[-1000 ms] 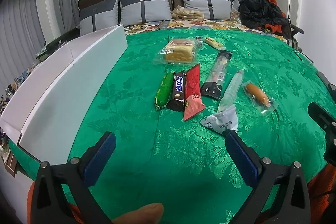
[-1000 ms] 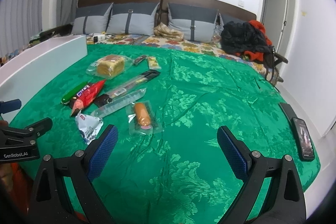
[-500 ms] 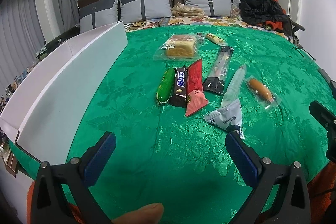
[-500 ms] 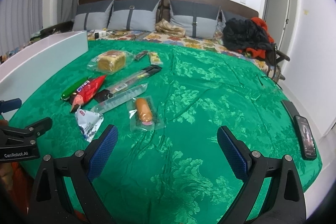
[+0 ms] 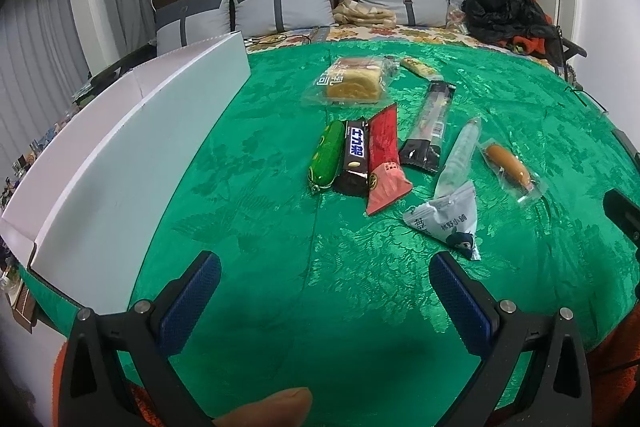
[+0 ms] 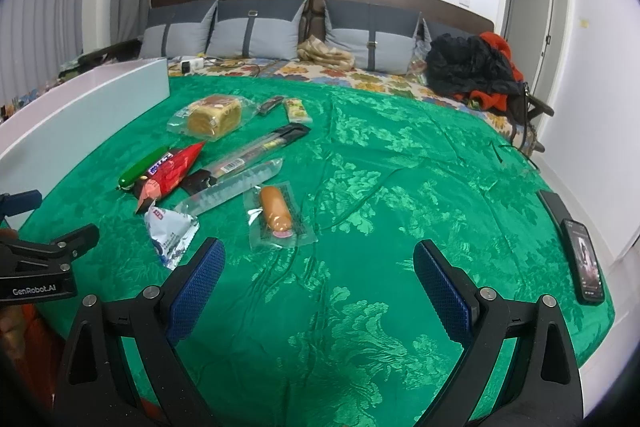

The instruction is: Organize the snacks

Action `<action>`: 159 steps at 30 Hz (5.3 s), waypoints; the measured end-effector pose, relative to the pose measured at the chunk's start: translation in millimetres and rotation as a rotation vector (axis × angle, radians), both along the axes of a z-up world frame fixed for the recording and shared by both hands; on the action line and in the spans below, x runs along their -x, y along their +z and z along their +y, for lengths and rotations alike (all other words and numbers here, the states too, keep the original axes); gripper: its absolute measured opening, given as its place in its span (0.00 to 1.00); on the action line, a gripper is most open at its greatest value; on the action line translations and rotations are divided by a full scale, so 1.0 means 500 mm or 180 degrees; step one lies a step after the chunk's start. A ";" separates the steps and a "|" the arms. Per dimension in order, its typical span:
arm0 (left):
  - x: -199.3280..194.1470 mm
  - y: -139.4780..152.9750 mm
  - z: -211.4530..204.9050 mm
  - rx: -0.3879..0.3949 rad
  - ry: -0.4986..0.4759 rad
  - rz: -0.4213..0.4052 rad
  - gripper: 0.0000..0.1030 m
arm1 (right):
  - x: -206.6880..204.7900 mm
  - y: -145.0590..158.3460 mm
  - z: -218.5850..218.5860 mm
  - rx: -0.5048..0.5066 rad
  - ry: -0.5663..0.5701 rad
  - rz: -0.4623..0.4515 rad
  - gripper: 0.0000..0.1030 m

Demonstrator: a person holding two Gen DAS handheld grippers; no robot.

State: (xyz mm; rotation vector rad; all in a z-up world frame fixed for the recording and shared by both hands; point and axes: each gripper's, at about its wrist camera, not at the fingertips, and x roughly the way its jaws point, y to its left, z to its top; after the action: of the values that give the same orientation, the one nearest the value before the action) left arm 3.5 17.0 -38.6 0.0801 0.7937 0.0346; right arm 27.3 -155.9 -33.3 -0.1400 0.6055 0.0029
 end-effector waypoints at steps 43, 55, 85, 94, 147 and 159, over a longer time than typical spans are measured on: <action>-0.048 -0.089 0.056 0.0300 0.0116 0.0647 1.00 | -0.033 -0.085 -0.002 -0.0159 0.0142 0.0698 0.94; -0.053 -0.090 0.057 0.0298 0.0068 0.0623 1.00 | -0.039 -0.098 0.000 -0.0149 0.0146 0.0811 0.94; -0.340 -0.031 0.061 0.0303 -0.0558 0.0891 0.61 | -0.048 -0.123 -0.013 -0.0358 0.0173 0.1020 0.94; -0.333 -0.032 0.087 0.0308 -0.0498 0.1035 0.21 | -0.050 -0.121 -0.023 -0.0421 0.0155 0.1013 0.94; -0.104 0.229 0.645 0.1141 0.1161 0.0071 0.63 | -0.318 0.338 0.571 -0.1829 0.2429 0.1116 0.72; -0.052 0.248 0.455 0.1437 0.0463 -0.0194 0.83 | -0.275 0.175 0.297 -0.1003 0.1453 0.0779 0.74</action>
State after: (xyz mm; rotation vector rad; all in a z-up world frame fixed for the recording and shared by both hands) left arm 29.5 244.5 85.5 -0.4044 0.7294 -0.0050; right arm 164.7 -7.6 54.0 0.0315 0.7980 0.5617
